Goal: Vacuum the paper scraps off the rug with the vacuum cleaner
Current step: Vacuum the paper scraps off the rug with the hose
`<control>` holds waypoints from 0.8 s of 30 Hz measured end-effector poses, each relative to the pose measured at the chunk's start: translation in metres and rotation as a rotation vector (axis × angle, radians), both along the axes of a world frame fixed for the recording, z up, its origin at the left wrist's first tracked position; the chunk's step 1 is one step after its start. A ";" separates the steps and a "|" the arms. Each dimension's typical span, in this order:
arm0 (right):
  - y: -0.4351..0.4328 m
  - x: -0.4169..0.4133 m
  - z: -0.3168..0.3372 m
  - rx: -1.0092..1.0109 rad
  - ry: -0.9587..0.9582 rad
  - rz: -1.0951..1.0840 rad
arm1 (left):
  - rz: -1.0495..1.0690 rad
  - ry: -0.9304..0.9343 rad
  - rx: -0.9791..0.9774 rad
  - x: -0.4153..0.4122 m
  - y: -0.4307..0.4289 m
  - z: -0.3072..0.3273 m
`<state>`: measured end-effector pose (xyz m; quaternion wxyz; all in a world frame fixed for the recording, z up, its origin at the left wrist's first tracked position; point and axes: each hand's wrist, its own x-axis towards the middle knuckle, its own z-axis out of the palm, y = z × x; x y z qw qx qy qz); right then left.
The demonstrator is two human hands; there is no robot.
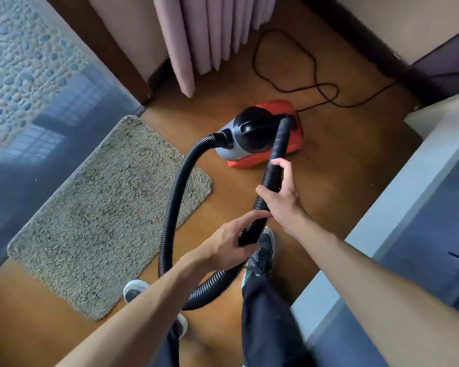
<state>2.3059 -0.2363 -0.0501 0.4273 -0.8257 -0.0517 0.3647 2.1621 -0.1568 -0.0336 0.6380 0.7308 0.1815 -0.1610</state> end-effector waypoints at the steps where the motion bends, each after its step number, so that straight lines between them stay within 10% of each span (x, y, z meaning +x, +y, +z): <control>1: -0.010 0.012 -0.001 0.002 0.012 -0.017 | -0.022 0.000 -0.010 0.012 -0.005 0.000; 24: -0.129 0.114 -0.014 0.006 0.250 -0.287 | -0.422 0.250 -0.162 0.144 -0.053 -0.031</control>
